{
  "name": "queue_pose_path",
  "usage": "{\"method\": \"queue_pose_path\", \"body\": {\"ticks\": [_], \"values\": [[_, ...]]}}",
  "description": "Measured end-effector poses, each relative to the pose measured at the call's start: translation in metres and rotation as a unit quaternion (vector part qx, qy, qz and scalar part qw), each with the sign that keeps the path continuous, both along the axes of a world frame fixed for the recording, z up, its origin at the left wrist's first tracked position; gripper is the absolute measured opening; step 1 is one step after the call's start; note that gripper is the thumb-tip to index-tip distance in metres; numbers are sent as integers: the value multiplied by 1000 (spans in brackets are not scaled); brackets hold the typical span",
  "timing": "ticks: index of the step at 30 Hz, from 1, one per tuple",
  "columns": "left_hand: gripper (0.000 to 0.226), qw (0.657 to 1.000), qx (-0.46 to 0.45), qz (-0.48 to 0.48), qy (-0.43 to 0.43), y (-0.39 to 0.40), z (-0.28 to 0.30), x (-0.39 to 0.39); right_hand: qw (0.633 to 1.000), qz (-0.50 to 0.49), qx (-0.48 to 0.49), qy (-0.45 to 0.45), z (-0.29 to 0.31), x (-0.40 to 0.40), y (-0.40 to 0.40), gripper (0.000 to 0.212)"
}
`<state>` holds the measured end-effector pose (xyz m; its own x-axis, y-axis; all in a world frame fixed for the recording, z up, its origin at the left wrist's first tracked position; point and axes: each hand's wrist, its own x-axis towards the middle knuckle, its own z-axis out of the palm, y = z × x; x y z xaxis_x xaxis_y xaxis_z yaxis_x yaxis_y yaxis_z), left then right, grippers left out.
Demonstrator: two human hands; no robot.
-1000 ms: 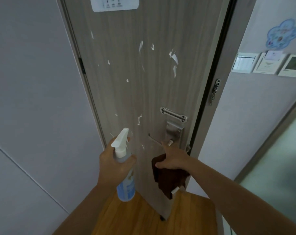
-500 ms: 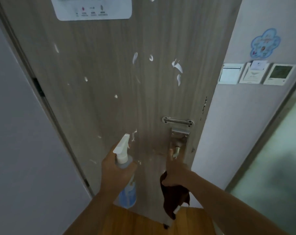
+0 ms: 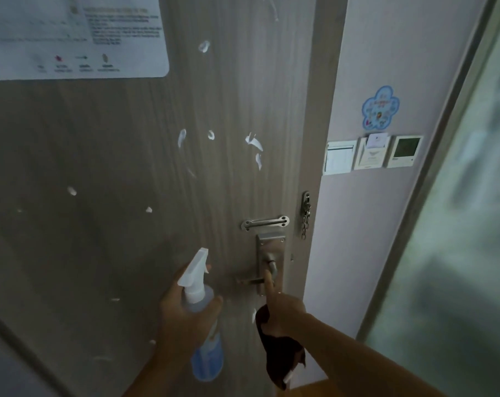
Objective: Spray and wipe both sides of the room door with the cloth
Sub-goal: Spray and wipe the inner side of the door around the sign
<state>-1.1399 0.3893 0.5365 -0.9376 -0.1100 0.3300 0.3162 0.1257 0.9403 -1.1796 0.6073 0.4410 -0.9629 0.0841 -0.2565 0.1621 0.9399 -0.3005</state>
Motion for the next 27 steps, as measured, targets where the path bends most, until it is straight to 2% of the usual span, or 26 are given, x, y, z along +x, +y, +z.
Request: {"method": "queue_pose_path", "body": {"ticks": [8,12,21,27], "values": [[50,999,7,26,-21,16,-3,-34,999,-10,-4,30,-11,-41,9,132],[42,1000,0,16,-16,22,1,-44,999,0,-7,35,-13,-42,15,129],[39,1000,-10,-3,-6,33,7,-51,998,29,-40,34,0,-47,26,122],[49,1000,-12,-7,7,36,6,-55,998,36,-27,47,11,-45,26,115]]}}
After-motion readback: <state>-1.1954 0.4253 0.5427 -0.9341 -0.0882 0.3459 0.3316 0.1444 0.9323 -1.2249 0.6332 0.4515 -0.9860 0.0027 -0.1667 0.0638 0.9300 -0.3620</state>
